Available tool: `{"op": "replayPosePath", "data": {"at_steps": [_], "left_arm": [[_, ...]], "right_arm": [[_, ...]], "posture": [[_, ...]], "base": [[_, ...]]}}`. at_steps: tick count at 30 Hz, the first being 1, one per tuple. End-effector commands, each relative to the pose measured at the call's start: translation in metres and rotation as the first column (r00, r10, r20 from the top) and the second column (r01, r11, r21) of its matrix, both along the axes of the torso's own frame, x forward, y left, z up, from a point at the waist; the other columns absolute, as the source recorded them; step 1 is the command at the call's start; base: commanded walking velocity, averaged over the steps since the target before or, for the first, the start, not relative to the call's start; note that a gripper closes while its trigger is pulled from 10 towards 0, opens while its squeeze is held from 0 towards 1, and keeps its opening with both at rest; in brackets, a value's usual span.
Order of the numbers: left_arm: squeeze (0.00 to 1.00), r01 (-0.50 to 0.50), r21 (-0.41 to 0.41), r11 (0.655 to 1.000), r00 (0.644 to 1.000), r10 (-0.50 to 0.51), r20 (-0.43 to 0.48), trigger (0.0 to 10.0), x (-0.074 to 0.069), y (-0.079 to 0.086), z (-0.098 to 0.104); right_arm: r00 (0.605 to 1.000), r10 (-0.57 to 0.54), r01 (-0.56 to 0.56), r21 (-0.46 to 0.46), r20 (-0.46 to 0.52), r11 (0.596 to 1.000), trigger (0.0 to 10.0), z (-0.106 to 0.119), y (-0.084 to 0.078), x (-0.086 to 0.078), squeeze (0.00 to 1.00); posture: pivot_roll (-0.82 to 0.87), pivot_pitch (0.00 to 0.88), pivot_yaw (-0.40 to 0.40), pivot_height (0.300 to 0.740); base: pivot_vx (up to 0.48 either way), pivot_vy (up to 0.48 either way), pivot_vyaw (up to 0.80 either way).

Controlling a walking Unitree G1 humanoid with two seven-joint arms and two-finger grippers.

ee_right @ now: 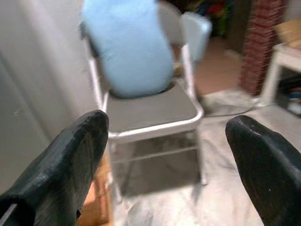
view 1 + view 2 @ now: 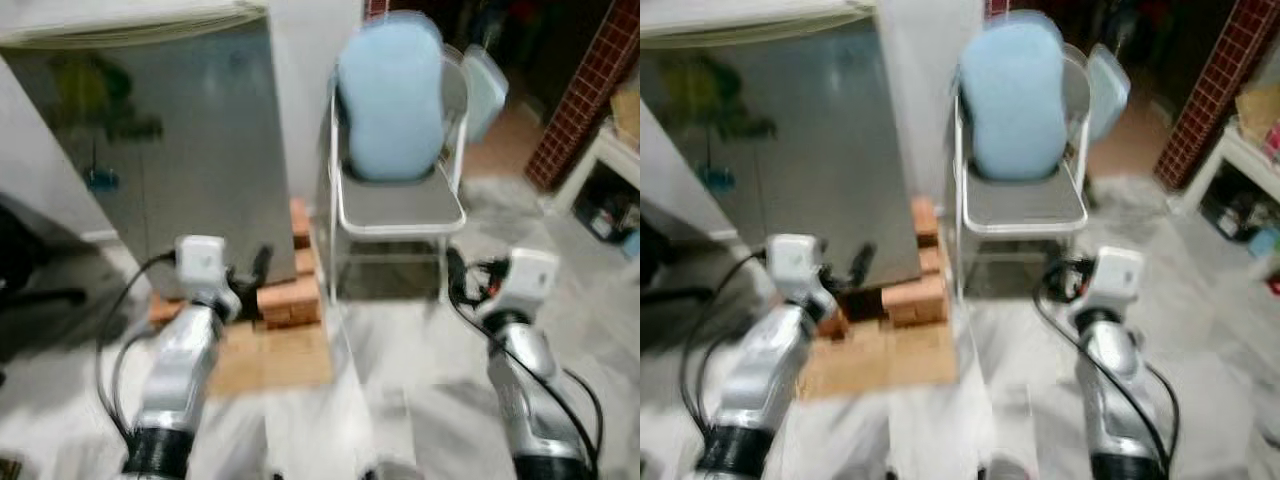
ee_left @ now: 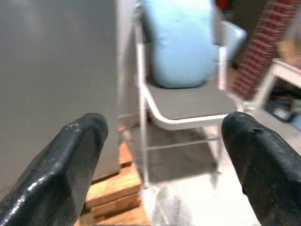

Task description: Restocking fridge

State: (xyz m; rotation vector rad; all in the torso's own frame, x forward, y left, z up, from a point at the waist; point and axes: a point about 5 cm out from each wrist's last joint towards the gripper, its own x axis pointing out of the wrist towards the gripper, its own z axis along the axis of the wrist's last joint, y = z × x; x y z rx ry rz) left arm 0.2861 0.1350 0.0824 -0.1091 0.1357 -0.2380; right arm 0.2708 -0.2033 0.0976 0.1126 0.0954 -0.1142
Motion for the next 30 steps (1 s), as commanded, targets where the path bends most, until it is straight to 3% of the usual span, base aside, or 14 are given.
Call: {"op": "replayPosePath", "data": {"at_steps": [1, 7, 17, 25, 26, 30], "left_arm": [[1.0, -0.008, 0.02, 1.0, 1.0, 0.008, 0.003, 10.0, 0.0, 0.009, 0.001], [1.0, 0.005, 0.019, 1.0, 1.0, -0.005, 0.0, 10.0, 0.003, 0.006, 0.002], [1.0, 0.03, 0.009, 1.0, 0.999, -0.029, -0.021, 10.0, -0.002, 0.002, -0.001], [1.0, 0.042, 0.016, 0.999, 0.999, -0.042, -0.029, 10.0, -0.002, 0.002, -0.001], [0.0, 0.056, 0.018, 0.998, 0.998, -0.055, -0.034, 10.0, -0.003, 0.002, -0.002], [0.0, 0.071, 0.021, 0.997, 0.997, -0.07, -0.035, 10.0, -0.005, 0.002, -0.002]], "right_arm": [[1.0, 0.013, -0.013, 0.015, 0.009, 1.0, 10.0, 0.002, 0.008, 0.003, 0.0], [1.0, 0.015, -0.015, 0.012, 0.006, 1.0, 10.0, 0.001, 0.011, 0.002, 0.0], [0.998, 0.061, -0.061, 0.011, 0.025, 0.998, 10.0, 0.008, 0.022, 0.018, 0.0], [0.998, 0.061, -0.061, 0.003, 0.024, 0.998, 10.0, 0.007, 0.022, 0.017, 0.0], [0.999, 0.051, -0.051, -0.001, 0.018, 0.999, 10.0, 0.006, 0.021, 0.014, 0.0], [0.999, 0.037, -0.037, -0.001, 0.011, 0.999, 10.0, 0.005, 0.018, 0.011, 0.0]], "posture": [[-0.08, 0.0, 0.051, 0.74], [-0.07, 0.0, 0.035, 0.74], [-0.06, 0.002, 0.036, 0.74], [-0.07, 0.0, 0.041, 0.74], [-0.07, 0.0, 0.042, 0.74], [-0.07, 0.0, 0.044, 0.74]], "base": [[0.0, 0.48, -0.8], [0.0, 0.48, -0.8], [0.0, 0.48, -0.8], [0.0, 0.48, -0.8], [0.0, 0.48, -0.8], [0.0, 0.461, -0.8]]}}
